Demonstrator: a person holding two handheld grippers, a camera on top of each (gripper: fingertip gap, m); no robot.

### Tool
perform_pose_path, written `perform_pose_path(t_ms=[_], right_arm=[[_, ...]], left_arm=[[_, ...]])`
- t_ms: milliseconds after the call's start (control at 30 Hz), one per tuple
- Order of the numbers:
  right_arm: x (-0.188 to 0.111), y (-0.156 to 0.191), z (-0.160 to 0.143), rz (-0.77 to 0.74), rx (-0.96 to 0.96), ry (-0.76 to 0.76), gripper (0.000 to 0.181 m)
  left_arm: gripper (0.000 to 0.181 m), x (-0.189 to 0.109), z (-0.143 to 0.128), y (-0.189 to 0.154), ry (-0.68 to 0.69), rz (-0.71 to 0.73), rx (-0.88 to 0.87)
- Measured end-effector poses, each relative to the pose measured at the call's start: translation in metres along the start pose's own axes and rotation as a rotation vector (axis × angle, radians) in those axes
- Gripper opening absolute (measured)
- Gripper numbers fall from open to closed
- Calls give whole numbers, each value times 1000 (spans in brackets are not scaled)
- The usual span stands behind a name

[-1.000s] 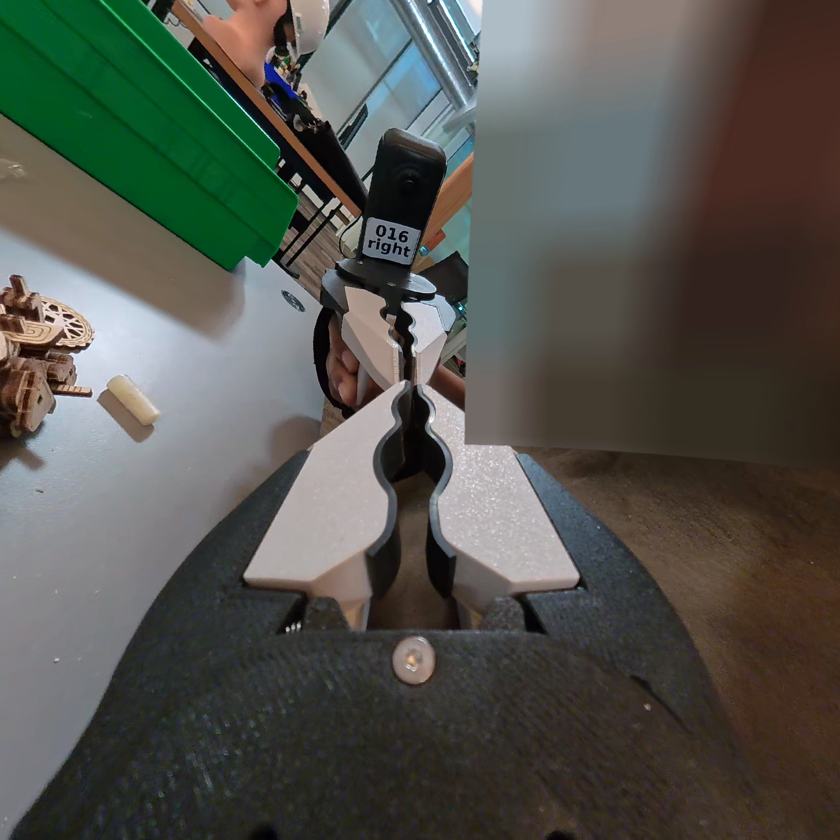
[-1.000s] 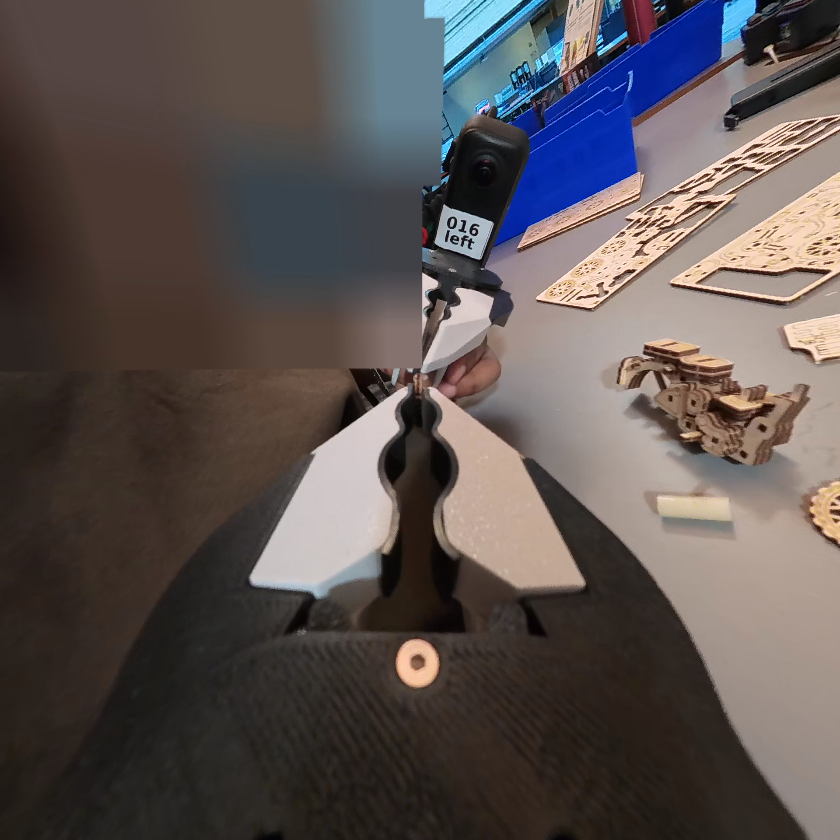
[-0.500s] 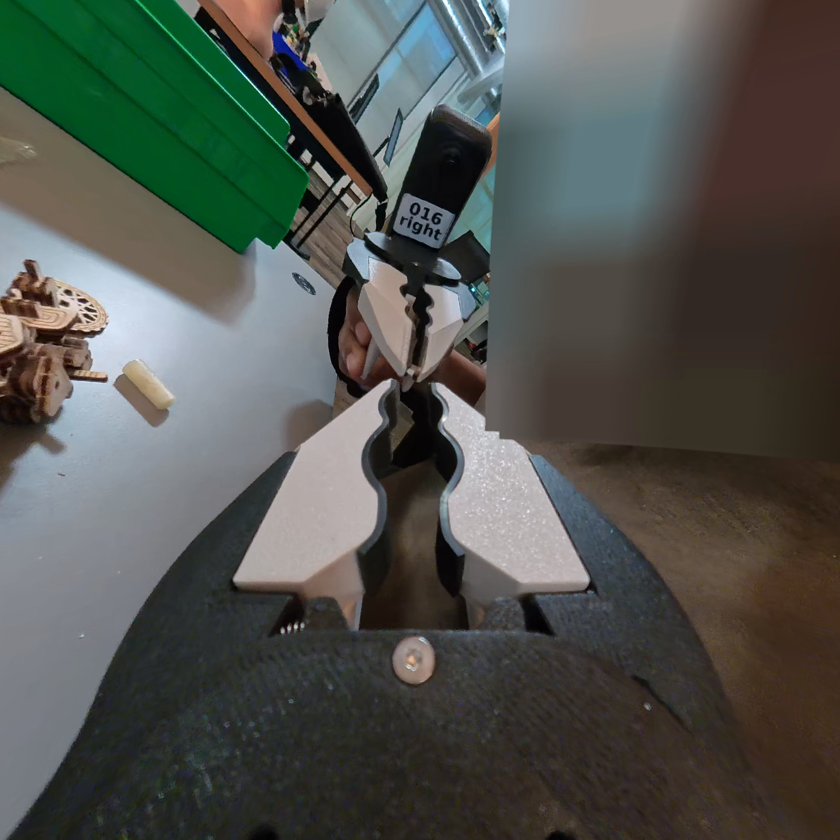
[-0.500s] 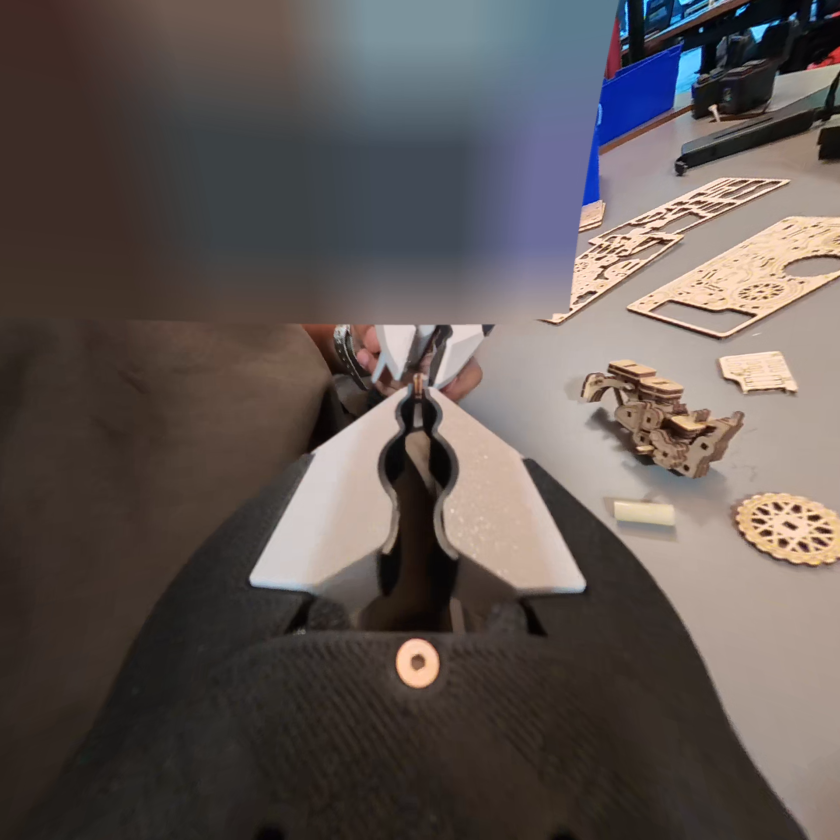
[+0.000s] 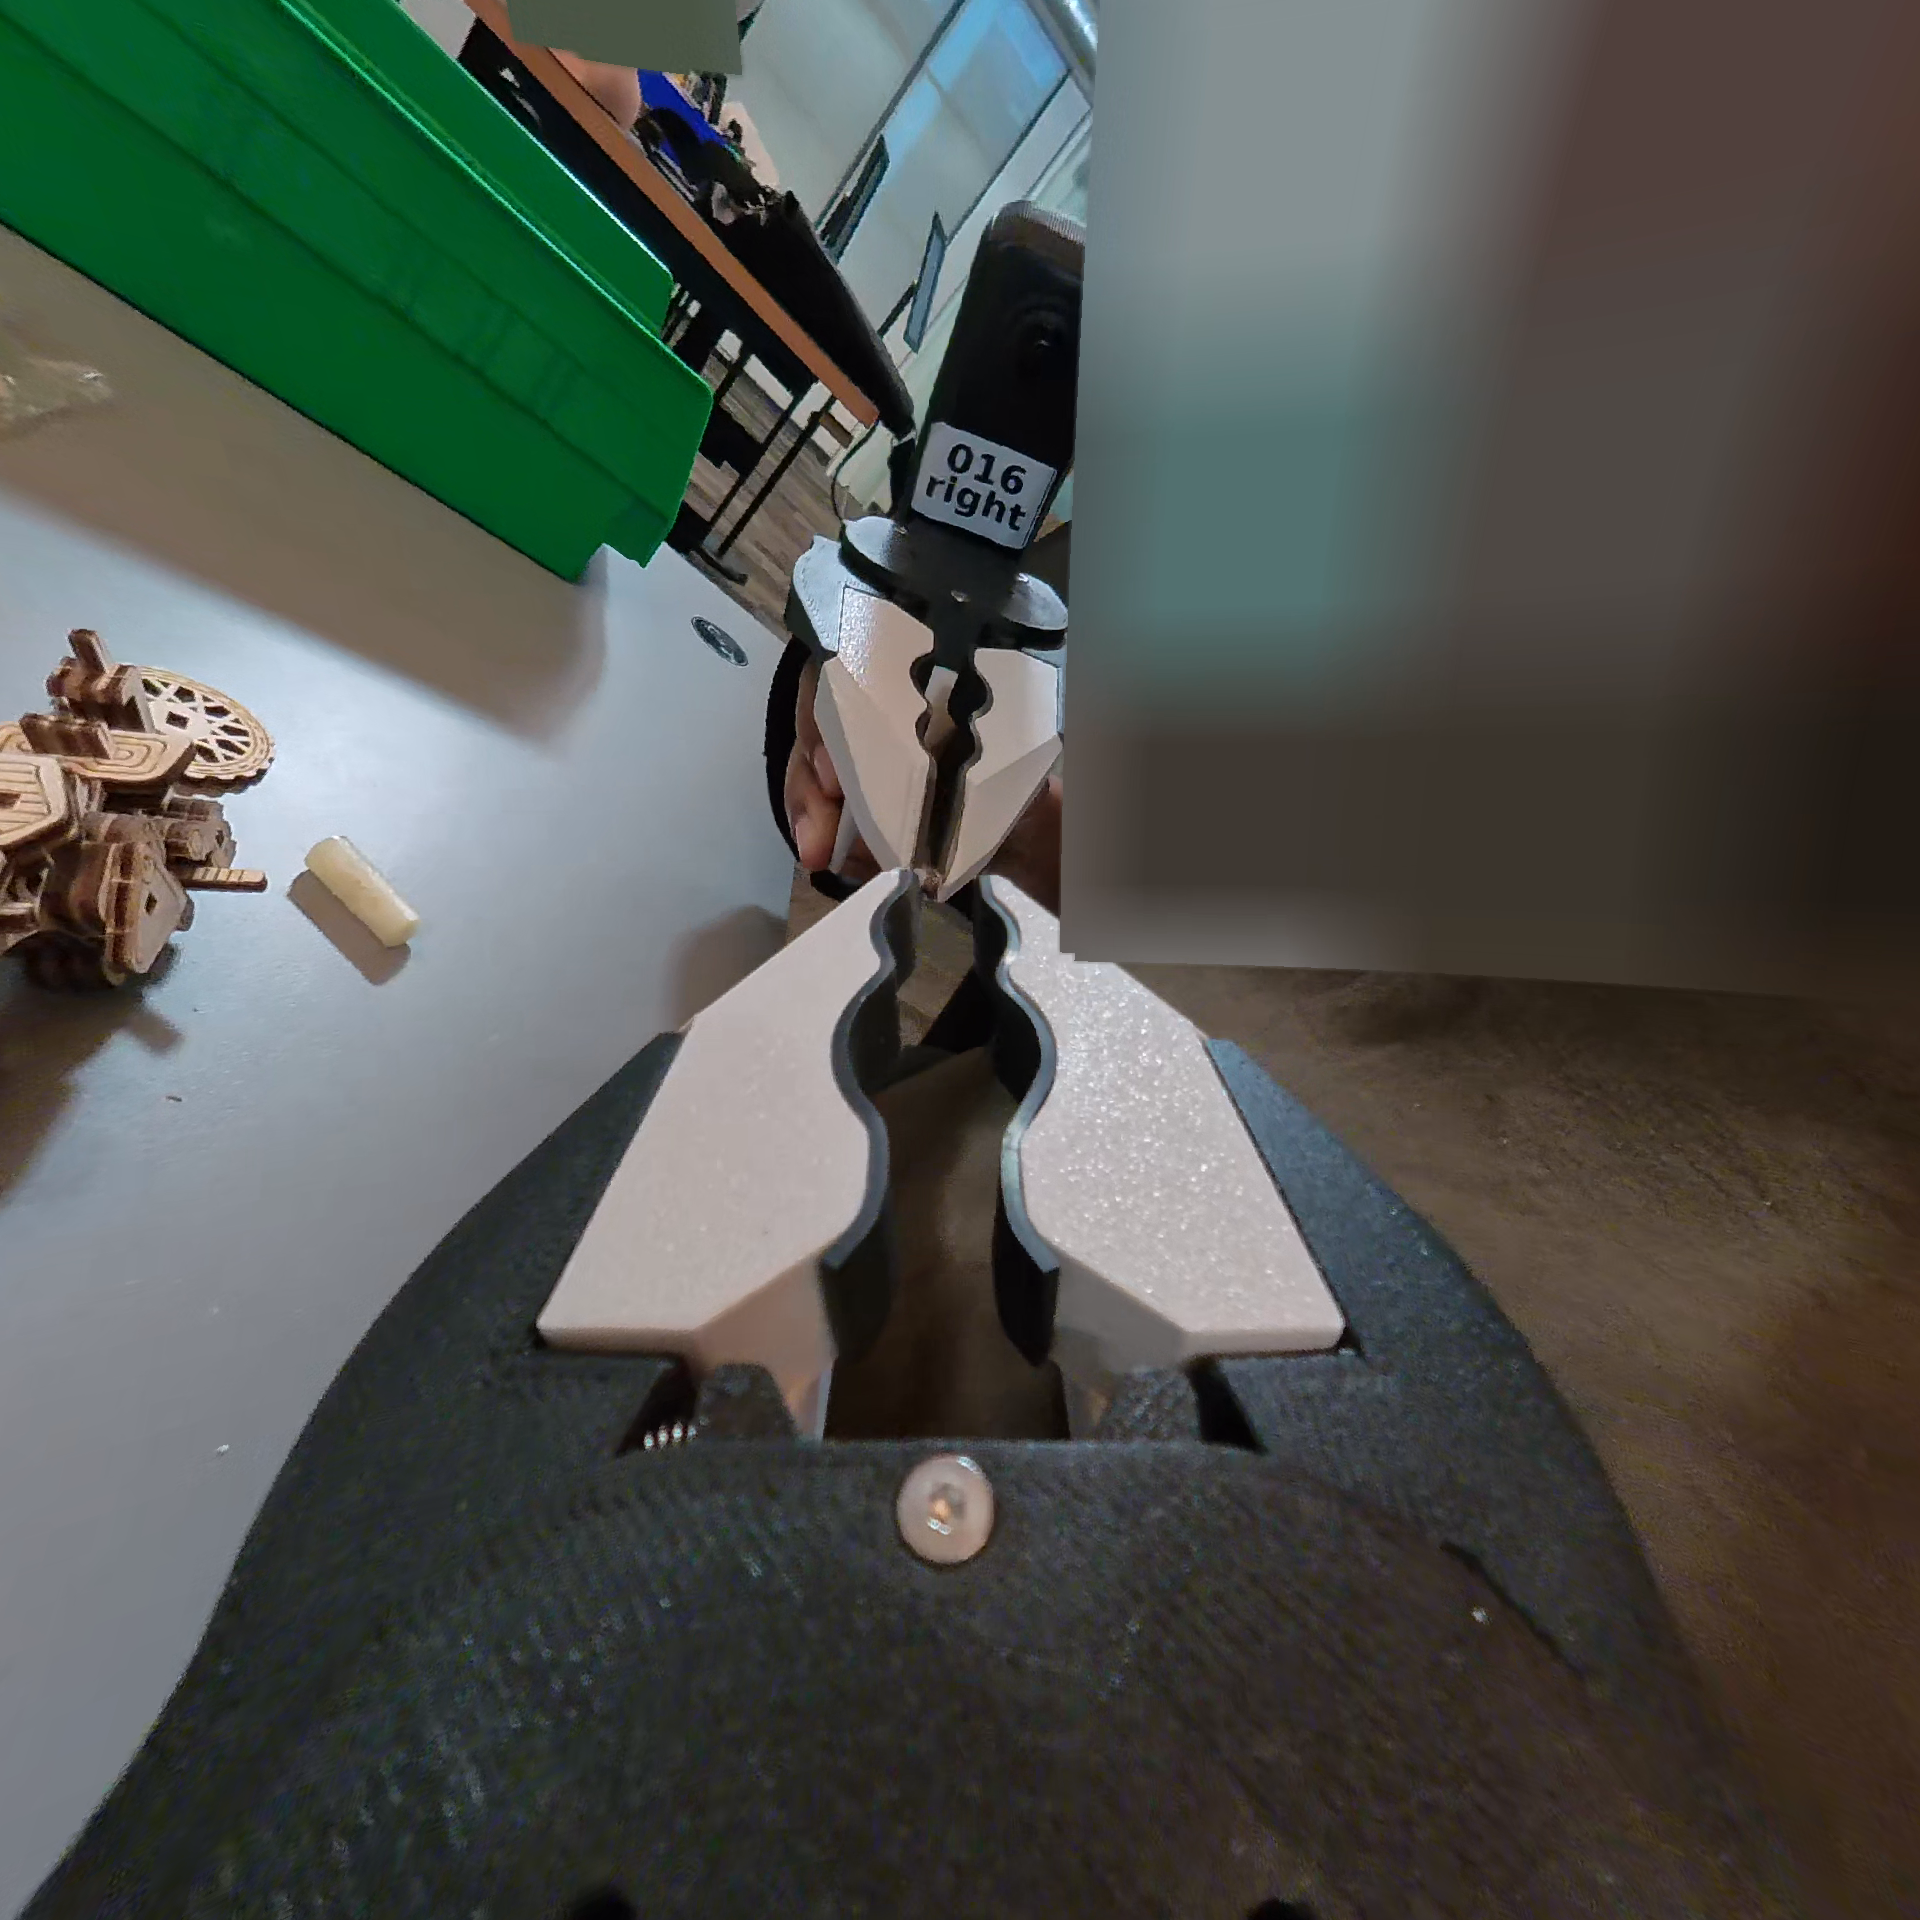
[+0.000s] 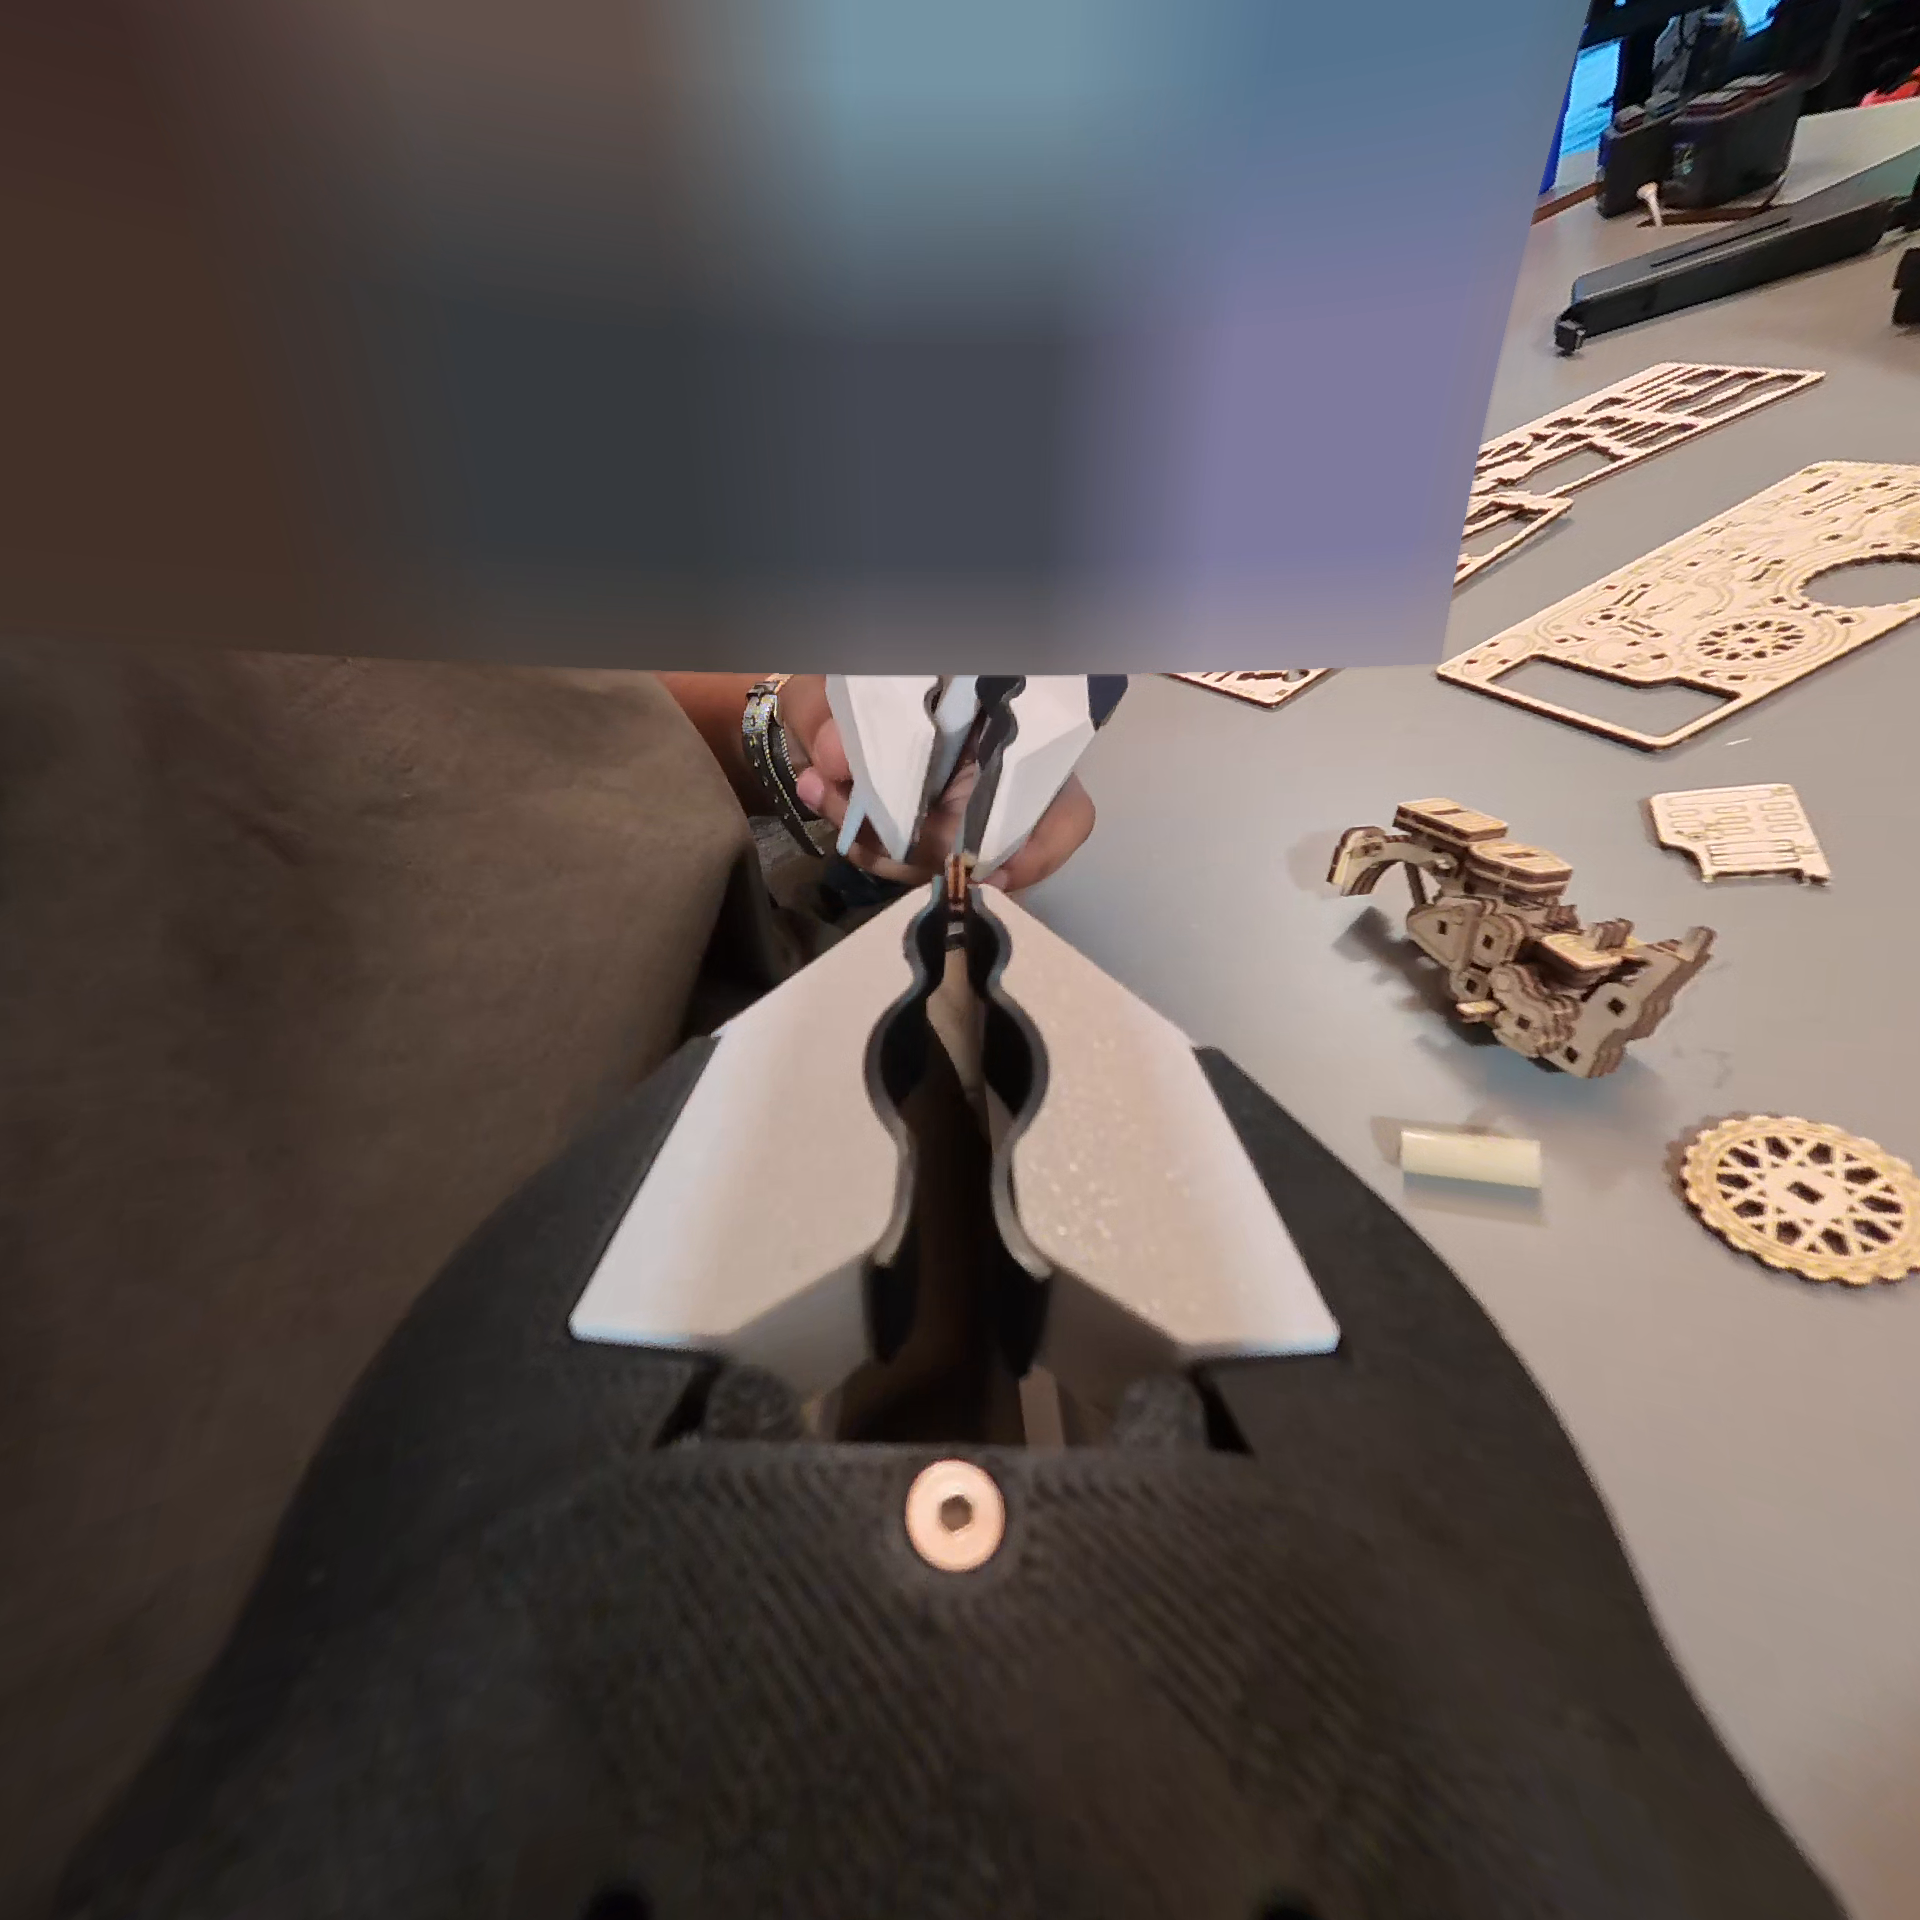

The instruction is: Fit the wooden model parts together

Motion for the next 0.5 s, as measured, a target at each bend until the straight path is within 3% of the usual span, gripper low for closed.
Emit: perform_pose_path(t_ms=[500], right_arm=[[1,-1,-2,15,36,9,1]], left_arm=[[11,1,-2,1,35,76,121]])
Point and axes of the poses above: each gripper's, where its closed fingertips meet, x out along the fingers, z out of its top, y = z × x across the jaws, the point moved 4 cm from there along -x, back along the fingers, and after that the axes turned 6 degrees about x, right-handed, at the moved point
